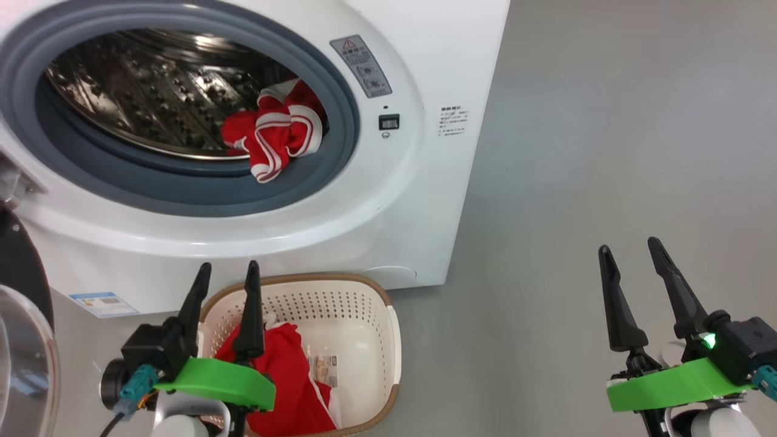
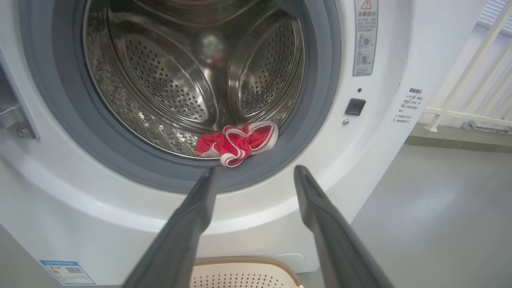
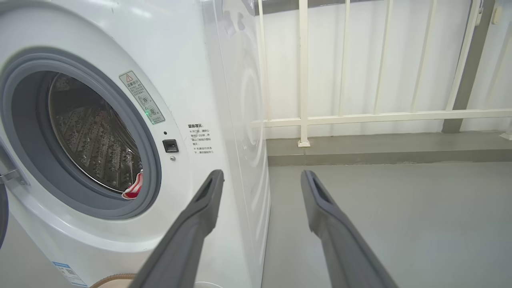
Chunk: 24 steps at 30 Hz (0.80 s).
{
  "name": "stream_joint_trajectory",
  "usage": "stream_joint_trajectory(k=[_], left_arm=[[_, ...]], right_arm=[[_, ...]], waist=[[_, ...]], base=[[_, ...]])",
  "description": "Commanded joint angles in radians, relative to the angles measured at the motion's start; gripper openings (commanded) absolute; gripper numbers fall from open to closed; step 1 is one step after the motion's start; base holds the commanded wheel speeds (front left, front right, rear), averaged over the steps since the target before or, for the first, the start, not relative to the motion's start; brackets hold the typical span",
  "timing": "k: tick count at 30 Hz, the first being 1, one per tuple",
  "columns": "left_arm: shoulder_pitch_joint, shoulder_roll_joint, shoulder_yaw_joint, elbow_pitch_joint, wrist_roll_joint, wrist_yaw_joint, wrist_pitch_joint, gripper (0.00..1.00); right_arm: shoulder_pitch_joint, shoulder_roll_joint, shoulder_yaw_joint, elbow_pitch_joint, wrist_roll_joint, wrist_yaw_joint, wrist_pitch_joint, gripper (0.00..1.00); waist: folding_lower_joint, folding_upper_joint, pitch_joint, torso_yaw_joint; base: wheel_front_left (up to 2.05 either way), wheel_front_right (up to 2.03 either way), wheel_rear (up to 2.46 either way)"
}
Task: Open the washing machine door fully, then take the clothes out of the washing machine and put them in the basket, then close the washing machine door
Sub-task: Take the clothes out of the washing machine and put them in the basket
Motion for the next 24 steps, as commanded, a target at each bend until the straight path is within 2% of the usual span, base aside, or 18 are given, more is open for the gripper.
stream_joint_trajectory(k=[1, 13, 24], left_arm=[[0.006, 0.013, 0.026, -0.037, 0.005, 0.001, -0.012, 1.0], [0.079, 0.019, 0.016, -0.16, -0.006, 0.012, 0.002, 1.0], [0.165, 0.037, 0.023, -0.256, -0.013, 0.043, 0.052, 1.0]], right_arm=[[0.002, -0.008, 0.014, -0.029, -0.019, 0.006, -0.006, 1.0], [0.055, -0.008, -0.008, -0.045, -0.035, 0.006, -0.006, 1.0], [0.099, -0.008, -0.024, -0.057, -0.06, 0.006, -0.006, 1.0]], waist=[[0.0, 0.0, -0.022, 0.005], [0.0, 0.0, -0.077, 0.018], [0.0, 0.0, -0.123, 0.017]], base=[[0.0, 0.0, 0.0], [0.0, 0.0, 0.0], [0.0, 0.0, 0.0]])
